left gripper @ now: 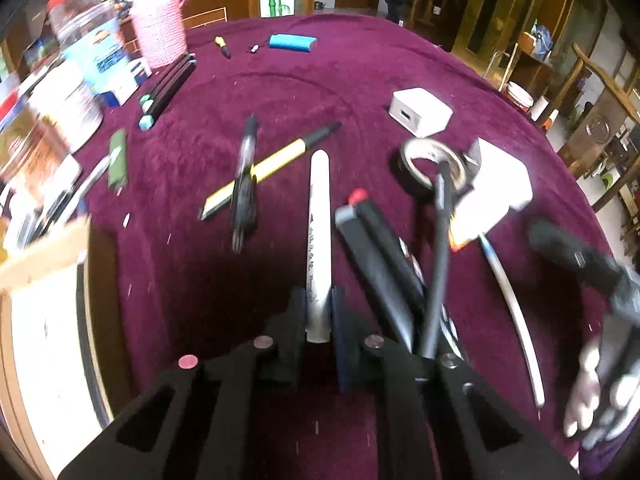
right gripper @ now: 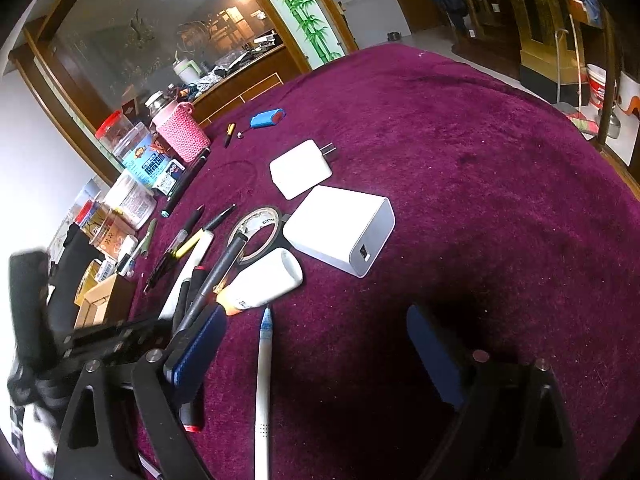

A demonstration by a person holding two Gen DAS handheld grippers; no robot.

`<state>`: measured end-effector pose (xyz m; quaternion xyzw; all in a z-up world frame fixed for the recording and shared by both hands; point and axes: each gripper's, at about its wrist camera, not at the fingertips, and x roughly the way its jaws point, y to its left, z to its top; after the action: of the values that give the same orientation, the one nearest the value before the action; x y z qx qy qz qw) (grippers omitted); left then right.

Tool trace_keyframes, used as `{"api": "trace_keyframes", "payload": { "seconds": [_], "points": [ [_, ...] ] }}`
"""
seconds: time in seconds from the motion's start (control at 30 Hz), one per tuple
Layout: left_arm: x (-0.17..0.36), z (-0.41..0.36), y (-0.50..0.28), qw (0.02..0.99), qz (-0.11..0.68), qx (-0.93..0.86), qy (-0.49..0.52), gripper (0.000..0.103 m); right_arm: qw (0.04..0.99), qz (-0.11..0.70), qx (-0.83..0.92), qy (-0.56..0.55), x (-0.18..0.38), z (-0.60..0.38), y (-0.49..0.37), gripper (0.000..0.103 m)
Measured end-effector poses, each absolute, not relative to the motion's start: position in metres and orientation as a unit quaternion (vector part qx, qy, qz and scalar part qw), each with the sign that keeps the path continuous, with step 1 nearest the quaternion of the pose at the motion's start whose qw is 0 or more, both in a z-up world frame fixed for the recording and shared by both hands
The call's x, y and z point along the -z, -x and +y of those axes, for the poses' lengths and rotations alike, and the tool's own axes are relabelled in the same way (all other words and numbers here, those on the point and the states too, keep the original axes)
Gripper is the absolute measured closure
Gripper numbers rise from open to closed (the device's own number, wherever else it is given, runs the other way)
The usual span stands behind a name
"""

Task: Organize rigid objects

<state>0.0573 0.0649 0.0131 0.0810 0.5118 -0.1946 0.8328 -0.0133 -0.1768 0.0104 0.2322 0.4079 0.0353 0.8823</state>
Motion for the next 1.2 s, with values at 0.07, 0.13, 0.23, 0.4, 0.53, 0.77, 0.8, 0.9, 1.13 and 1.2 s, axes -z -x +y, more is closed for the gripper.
{"api": "trace_keyframes", "payload": {
  "seconds": [0.07,0.13,0.23,0.4,0.53,0.77,0.8,0.9,1.13,1.2],
  "points": [
    [-0.013,0.074,-0.037,0.828,0.52,0.199,-0.073,0.091,0.882,0.408,-0.035,-0.232,-0.01,-0.177,0.013,0.009],
    [-0.013,0.084,-0.02,0.823,0.528,0.2,-0.063,0.091,0.882,0.408,-0.035,-0.232,-0.011,-0.177,0.013,0.009],
    [-0.012,0.09,-0.001,0.819,0.535,0.197,-0.056,0.087,0.882,0.408,-0.035,-0.232,-0.01,-0.177,0.013,0.009],
    [-0.01,0.08,-0.011,0.825,0.531,0.18,-0.077,0.071,0.882,0.407,-0.036,-0.235,-0.011,-0.177,0.013,0.009],
    [-0.008,0.06,-0.025,0.833,0.513,0.17,-0.116,0.07,0.882,0.407,-0.037,-0.235,-0.011,-0.177,0.013,0.009],
    [-0.01,0.061,-0.008,0.849,0.484,0.185,-0.101,0.091,0.882,0.406,-0.039,-0.236,-0.011,-0.177,0.014,0.008],
    [-0.012,0.064,-0.005,0.85,0.484,0.192,-0.084,0.091,0.882,0.407,-0.039,-0.235,-0.011,-0.177,0.014,0.008],
    [-0.021,0.079,0.009,0.858,0.472,0.2,-0.04,0.091,0.881,0.406,-0.04,-0.238,-0.011,-0.177,0.014,0.008],
    [-0.062,0.122,0.06,0.88,0.417,0.221,0.053,0.091,0.868,0.42,-0.067,-0.256,-0.017,-0.175,0.017,0.008],
    [-0.073,0.135,0.076,0.886,0.399,0.225,0.07,0.091,0.862,0.423,-0.08,-0.269,-0.022,-0.172,0.019,0.008]
  ]
}}
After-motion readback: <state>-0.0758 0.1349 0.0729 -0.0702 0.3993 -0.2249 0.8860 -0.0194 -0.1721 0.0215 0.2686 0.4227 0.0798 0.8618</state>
